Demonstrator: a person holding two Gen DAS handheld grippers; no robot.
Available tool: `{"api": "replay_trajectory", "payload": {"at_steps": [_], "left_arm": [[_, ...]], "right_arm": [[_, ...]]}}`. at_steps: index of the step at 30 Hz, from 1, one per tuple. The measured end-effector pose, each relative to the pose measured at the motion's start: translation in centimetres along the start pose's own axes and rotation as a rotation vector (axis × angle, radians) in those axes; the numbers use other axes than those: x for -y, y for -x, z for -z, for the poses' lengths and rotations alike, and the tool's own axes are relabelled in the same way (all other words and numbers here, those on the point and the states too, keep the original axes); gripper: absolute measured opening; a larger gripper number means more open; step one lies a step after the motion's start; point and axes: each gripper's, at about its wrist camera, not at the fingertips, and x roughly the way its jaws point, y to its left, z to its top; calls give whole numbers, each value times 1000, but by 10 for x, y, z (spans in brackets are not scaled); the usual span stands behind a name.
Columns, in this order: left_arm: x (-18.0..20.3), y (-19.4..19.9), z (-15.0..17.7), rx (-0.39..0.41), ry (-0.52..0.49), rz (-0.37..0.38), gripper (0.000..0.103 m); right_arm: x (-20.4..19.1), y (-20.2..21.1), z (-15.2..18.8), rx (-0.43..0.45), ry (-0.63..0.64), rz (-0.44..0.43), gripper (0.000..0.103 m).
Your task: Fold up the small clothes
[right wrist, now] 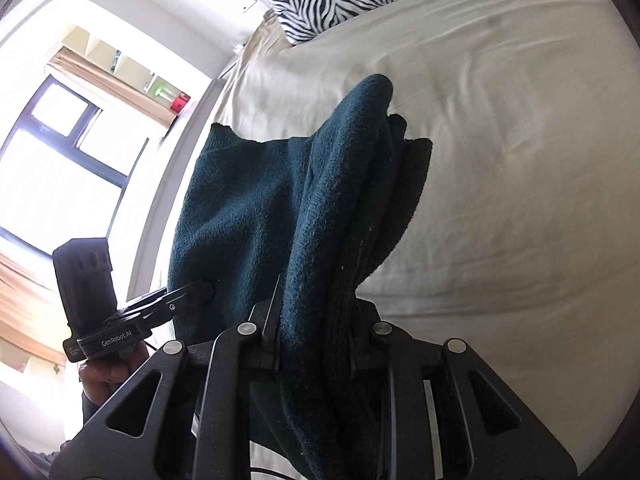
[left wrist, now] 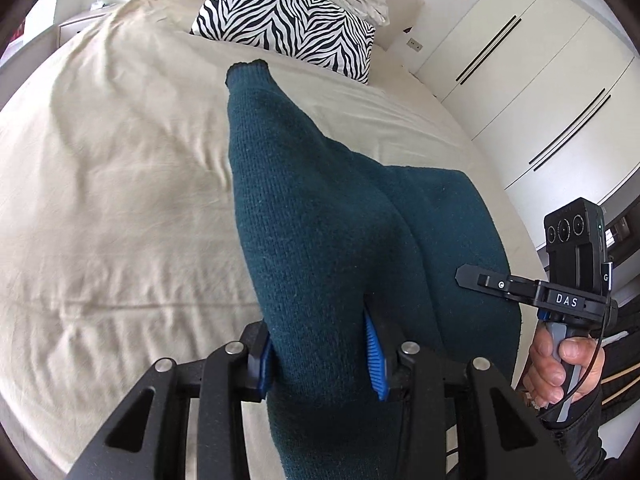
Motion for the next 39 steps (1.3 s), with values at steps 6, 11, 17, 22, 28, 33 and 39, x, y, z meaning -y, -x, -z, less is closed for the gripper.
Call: {"api": "replay_trajectory", "payload": {"at_steps": [6, 11, 17, 22, 28, 33, 39], "left_arm": [[-34, 17, 45, 2, 48, -4, 40], [-57, 2, 63, -8, 84, -21, 40], [-90, -21, 79, -21, 166, 20, 50], [-92, -9, 91, -1, 171, 11, 52], [-68, 36, 114, 81, 124, -66, 52], [-66, 31, 139, 65, 124, -95, 55], [-70, 26, 159, 52, 174, -68, 60]], "right_arm": [[-29, -23, 46, -26, 5, -40, 21], [-20, -47, 64, -39, -38, -59, 21], [35, -82, 90, -33, -193, -84, 30], [52, -69, 97, 3, -256, -126, 40], [43, -24, 122, 30, -240, -164, 43], [40, -24, 161, -27, -183, -117, 42], [83, -31, 174, 17, -331, -201, 23]]}}
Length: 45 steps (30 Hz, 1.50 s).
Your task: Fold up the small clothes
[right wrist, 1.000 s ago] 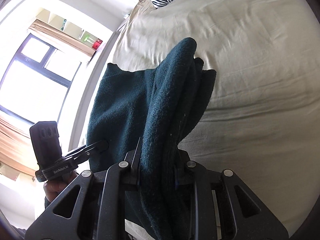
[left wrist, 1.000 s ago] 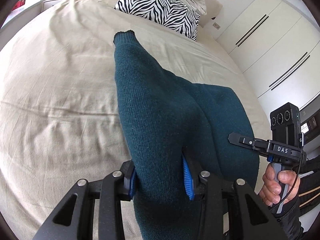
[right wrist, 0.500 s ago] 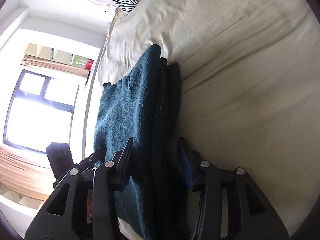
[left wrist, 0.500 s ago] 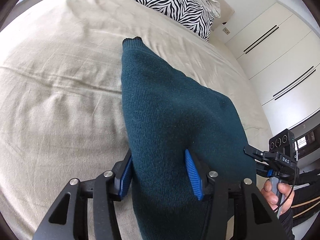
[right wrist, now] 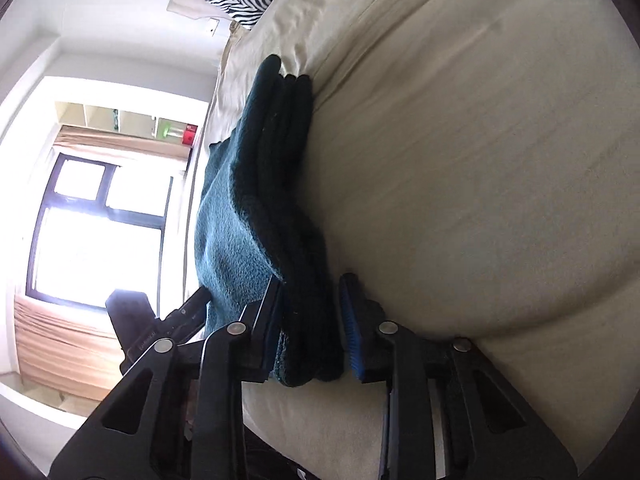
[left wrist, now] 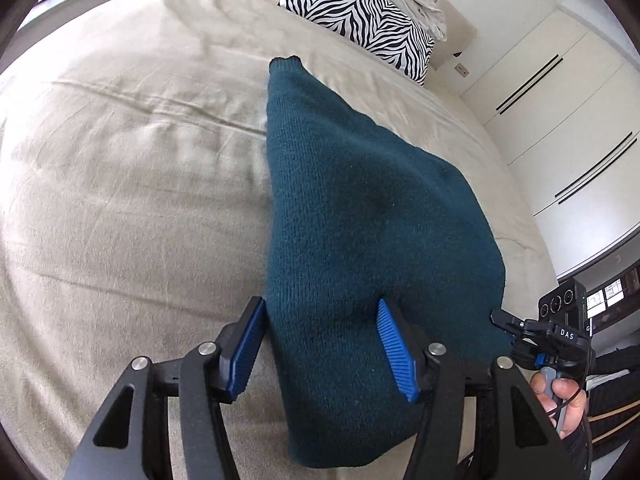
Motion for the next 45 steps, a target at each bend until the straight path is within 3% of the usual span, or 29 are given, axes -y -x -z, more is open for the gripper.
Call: {"api": "replay_trajectory", "payload": {"at_steps": [5, 8, 10, 14, 17, 21, 25, 28, 32, 37, 45], "left_arm": [[12, 13, 7, 49, -25, -32, 58], [22, 35, 15, 122, -71, -73, 60], [37, 50, 16, 189, -119, -109, 67], [78, 93, 24, 407, -271, -206, 99], [107, 124, 31, 588, -387, -309, 103], [131, 153, 33, 688, -433, -385, 103], [141, 178, 30, 714, -416, -388, 103], [145, 192, 34, 738, -411, -338, 103], [145, 198, 34, 705, -382, -347, 103], [142, 195, 34, 674, -361, -367, 103], [138, 165, 38, 600, -337, -428, 103]], "right_arm": [[-7, 4, 4, 29, 32, 41, 24], [-15, 14, 10, 73, 69, 101, 27], [-28, 24, 16, 111, 128, 172, 27], [-67, 55, 30, 272, 306, 314, 29], [-106, 84, 51, 441, 461, 405, 59], [-154, 118, 84, 697, 645, 452, 94], [-192, 138, 112, 860, 769, 476, 99], [-225, 155, 118, 885, 830, 476, 100], [-254, 178, 134, 941, 833, 448, 103], [-271, 180, 142, 886, 819, 446, 103], [-265, 152, 150, 812, 800, 481, 103]]}}
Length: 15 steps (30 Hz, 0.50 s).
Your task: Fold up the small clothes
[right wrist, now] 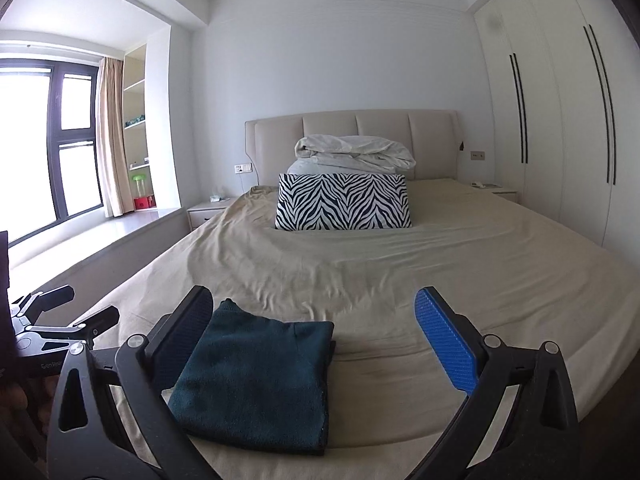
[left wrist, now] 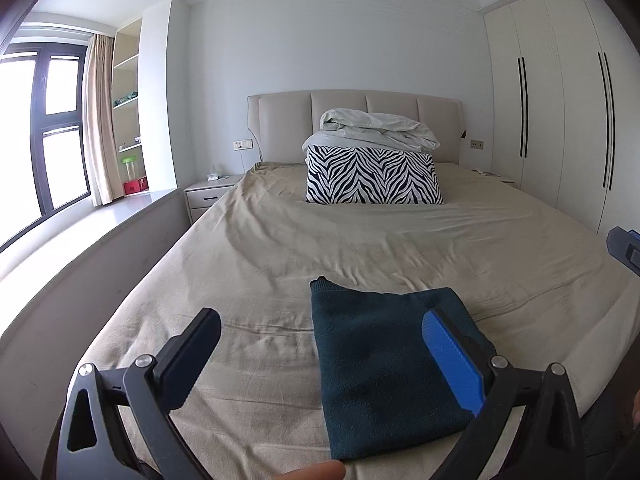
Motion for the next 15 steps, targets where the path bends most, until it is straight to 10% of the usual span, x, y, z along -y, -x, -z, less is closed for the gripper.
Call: {"api": "replay_trajectory", "payload": {"at_steps": [15], "left_arm": [[9, -65, 55, -318, 34, 15, 103]], "right_arm": [[13, -85, 69, -429, -86, 47, 103]]}}
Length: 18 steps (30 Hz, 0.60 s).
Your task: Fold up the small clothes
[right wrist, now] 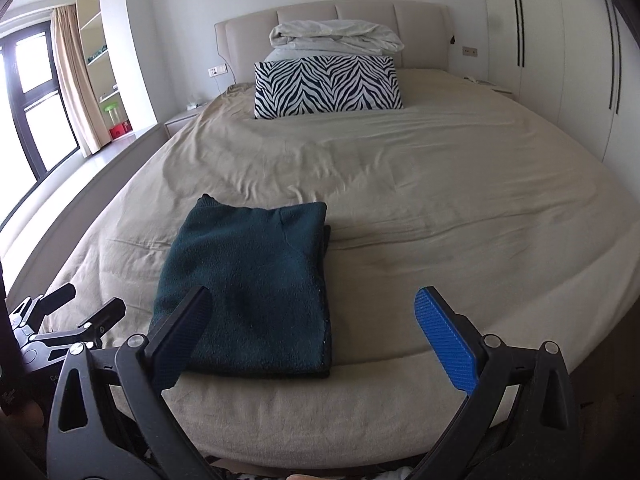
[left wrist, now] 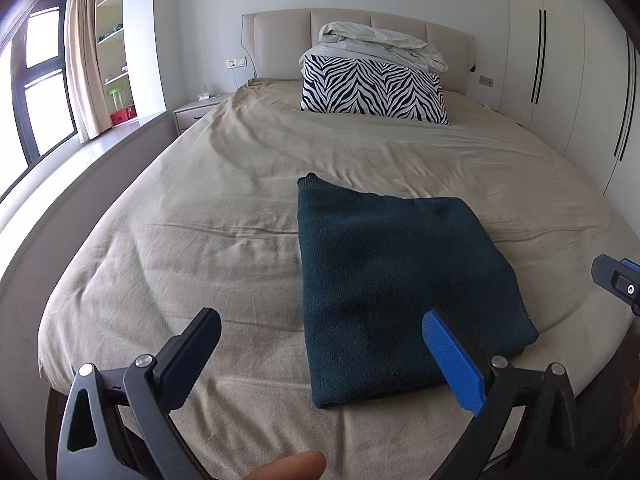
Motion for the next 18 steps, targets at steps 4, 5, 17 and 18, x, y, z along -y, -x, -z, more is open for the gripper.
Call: {"api": "replay_trajectory", "payload": {"at_steps": [4, 5, 17, 18], "left_arm": [[-4, -9, 5, -37, 13, -3, 103], [-4, -10, 6, -39, 14, -7, 103], [-9, -21, 11, -80, 38, -6, 103], [-9, -22, 12, -81, 39, -6, 103]], "right_arm": [[-4, -19, 11, -74, 6, 29, 103], [-5, -21, 12, -83, 16, 31, 103], [-16, -44, 26, -151, 44, 30, 103], [-17, -46, 27, -152, 46, 30, 103]]}}
